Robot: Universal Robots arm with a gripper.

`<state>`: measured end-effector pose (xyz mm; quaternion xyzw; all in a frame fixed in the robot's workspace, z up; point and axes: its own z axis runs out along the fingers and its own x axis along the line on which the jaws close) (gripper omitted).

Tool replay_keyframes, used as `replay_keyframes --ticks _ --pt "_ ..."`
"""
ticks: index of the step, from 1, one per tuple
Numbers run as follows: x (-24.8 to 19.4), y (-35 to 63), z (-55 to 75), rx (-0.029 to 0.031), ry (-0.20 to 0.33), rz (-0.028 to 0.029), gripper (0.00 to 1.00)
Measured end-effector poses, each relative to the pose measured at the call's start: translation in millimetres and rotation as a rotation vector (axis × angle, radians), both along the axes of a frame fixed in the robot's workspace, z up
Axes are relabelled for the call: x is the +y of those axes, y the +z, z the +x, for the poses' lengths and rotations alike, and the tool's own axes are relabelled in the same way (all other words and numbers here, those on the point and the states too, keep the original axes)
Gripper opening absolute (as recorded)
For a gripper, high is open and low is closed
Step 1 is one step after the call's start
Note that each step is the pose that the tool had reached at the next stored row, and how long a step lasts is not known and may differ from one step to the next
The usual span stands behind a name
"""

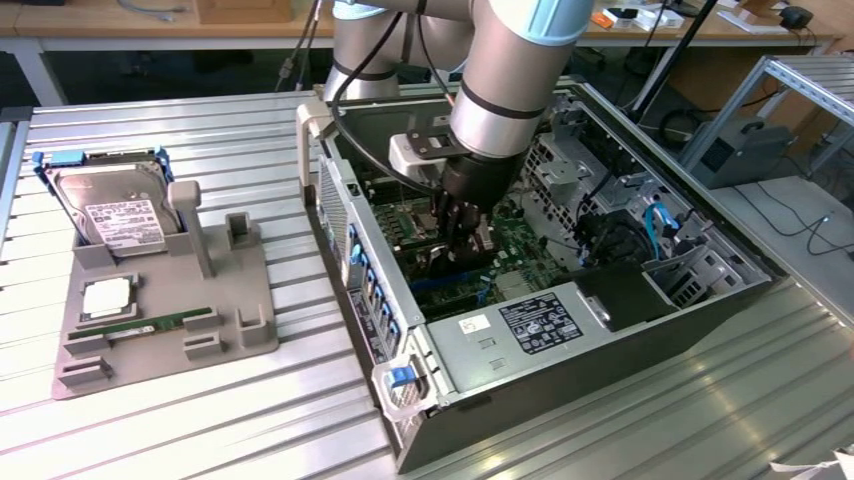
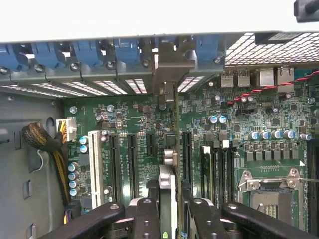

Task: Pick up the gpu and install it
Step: 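Insert the gpu into the slot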

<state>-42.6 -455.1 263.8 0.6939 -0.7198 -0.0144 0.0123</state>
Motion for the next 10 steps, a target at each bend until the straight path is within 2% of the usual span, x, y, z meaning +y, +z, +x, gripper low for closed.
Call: replay_keyframes --ticks 3,6,10 --pt "-0.1 -0.4 0.0 0.0003 0.0 0.0004 0.27" --pt "-0.1 -1.6 1.2 0.0019 0.0 0.0044 0.27" --pt "-0.1 -2.2 1.9 0.0025 0.0 0.0051 0.27"
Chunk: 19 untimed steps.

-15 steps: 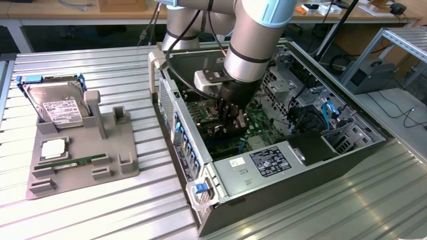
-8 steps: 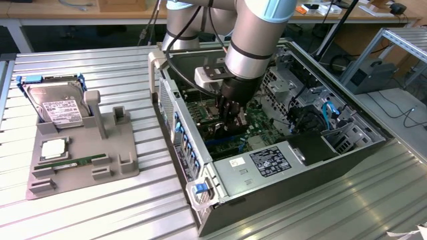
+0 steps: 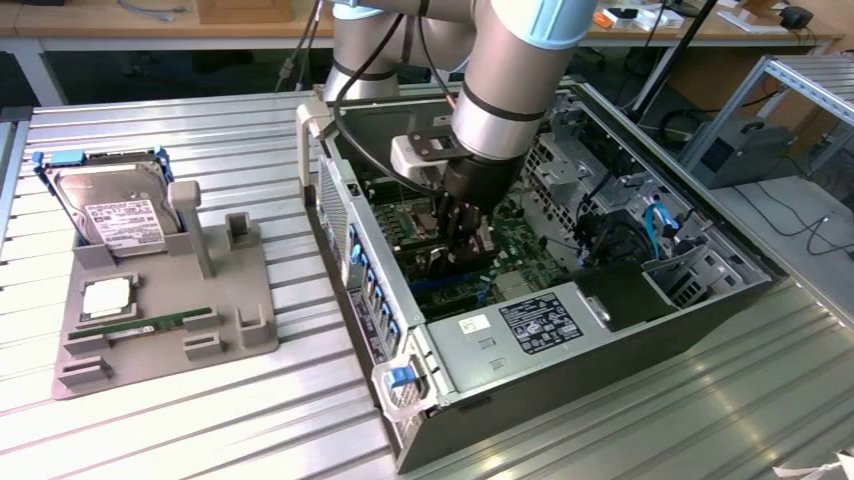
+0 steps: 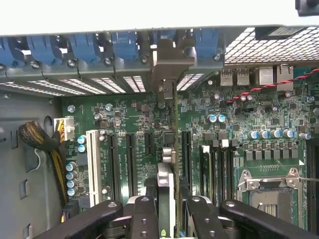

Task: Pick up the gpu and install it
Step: 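Insert the gpu into the slot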

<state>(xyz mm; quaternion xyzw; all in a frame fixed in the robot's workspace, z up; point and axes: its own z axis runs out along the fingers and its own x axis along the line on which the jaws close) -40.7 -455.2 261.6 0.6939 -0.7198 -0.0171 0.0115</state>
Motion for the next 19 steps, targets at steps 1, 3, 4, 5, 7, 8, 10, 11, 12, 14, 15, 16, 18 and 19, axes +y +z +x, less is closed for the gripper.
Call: replay_keyframes --ticks 1,3,4,5,7,8,10,11,12,14,15,16,18,19 --pt "0.0 -0.4 1.1 0.0005 0.0 0.0001 0.27" --pt "0.0 -0.6 2.8 0.0011 0.0 0.0001 0.27" --pt "0.1 -1.3 -0.7 0.0005 0.0 0.0 0.27" --pt "0.1 -1.2 -0.8 0.0003 0.0 0.0002 0.27" --pt "0.0 -0.9 4.7 0.0007 0.0 0.0 0.27" --pt "0.0 -0.9 4.9 0.0007 0.0 0.0 0.27" --pt "0.1 -0.9 4.3 0.0006 0.0 0.0002 0.27" --pt "0.1 -0.9 3.8 0.0006 0.0 0.0002 0.27" --pt "0.2 -0.9 3.4 0.0006 0.0 0.0002 0.27" --pt "0.1 -0.8 2.9 0.0006 0.0 0.0 0.27" --pt "0.1 -0.8 2.9 0.0006 0.0 0.0 0.27" --pt "0.1 -0.9 2.9 0.0006 0.0 0.0 0.27" --pt "0.1 -0.9 2.8 0.0006 0.0 0.0001 0.27" --pt "0.1 -0.9 2.8 0.0006 0.0 0.0001 0.27"
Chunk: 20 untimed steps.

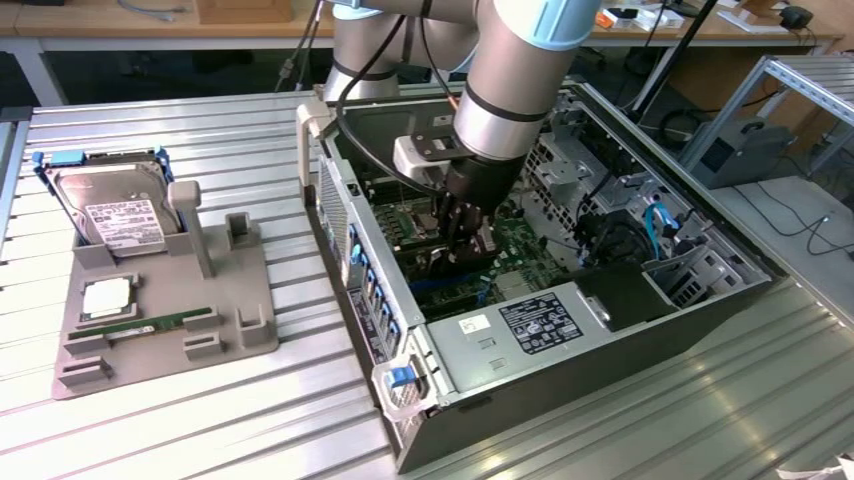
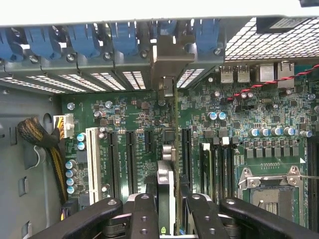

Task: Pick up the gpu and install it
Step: 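Insert the gpu into the slot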

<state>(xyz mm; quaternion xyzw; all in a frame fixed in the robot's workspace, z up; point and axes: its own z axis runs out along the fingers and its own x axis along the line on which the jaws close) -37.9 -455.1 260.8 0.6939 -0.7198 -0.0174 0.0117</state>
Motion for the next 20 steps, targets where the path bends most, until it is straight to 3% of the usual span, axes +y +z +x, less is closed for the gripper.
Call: replay_keyframes --ticks 20 --pt "0.4 -4.9 -2.2 0.0001 0.0 -0.0003 0.27"
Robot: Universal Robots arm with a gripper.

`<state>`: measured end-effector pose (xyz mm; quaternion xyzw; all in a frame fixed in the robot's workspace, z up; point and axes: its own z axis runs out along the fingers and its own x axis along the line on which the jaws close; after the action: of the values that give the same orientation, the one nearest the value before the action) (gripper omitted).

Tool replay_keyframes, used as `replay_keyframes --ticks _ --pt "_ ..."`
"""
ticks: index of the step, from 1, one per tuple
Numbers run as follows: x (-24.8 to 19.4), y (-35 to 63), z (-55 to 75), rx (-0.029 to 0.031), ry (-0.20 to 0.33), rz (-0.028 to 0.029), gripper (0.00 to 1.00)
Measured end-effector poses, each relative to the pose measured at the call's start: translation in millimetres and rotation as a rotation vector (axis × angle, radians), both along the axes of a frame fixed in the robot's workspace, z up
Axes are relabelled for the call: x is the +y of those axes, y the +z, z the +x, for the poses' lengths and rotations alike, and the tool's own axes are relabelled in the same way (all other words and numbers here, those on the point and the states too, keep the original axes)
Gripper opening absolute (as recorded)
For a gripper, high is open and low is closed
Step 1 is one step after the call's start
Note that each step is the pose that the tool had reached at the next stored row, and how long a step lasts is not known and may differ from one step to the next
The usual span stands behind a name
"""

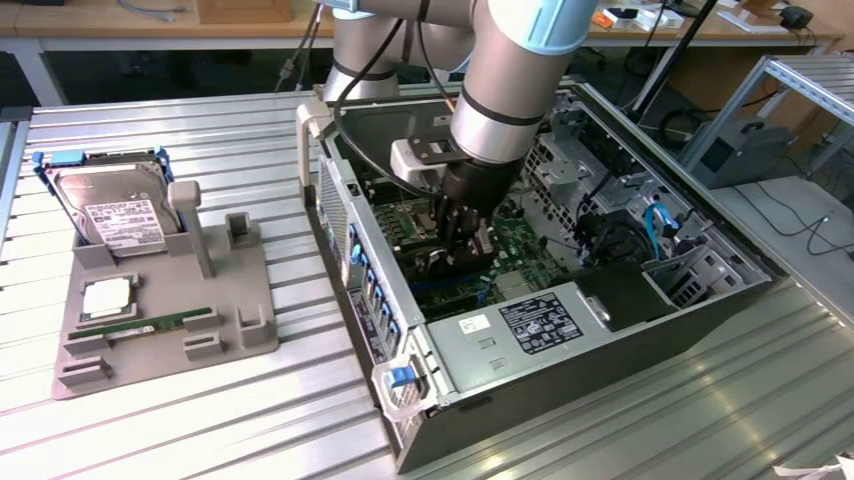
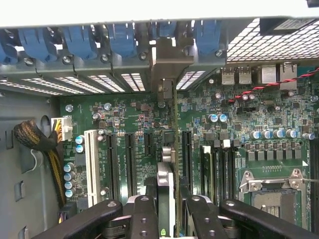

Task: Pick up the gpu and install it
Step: 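Insert the gpu into the slot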

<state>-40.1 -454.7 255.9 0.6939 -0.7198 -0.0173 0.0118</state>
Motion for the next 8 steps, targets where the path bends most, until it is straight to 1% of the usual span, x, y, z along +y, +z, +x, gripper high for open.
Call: replay_keyframes --ticks 4,5,8 --pt "0.1 1.3 0.1 -0.0006 0.0 0.0008 0.27" --pt "0.1 3.0 0.0 -0.0002 0.0 0.0 0.27" --pt "0.3 2.6 0.4 0.0005 0.0 -0.0003 0.27"
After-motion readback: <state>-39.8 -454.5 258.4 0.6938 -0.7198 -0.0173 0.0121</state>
